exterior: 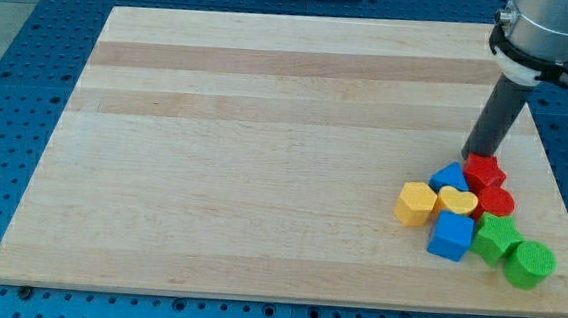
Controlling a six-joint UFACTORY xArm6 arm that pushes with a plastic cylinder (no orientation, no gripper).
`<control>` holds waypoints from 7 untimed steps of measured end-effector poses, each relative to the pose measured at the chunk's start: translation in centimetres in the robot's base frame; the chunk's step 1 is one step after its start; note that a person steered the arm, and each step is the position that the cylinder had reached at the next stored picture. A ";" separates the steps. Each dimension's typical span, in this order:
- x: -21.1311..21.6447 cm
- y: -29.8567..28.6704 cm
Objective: Move your arm towards the bottom right corner
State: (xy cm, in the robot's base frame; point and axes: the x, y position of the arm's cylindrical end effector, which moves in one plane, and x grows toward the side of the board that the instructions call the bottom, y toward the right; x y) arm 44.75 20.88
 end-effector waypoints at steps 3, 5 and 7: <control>-1.4 1.2; -1.7 11.8; 4.5 13.6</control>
State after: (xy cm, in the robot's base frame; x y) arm 49.27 34.46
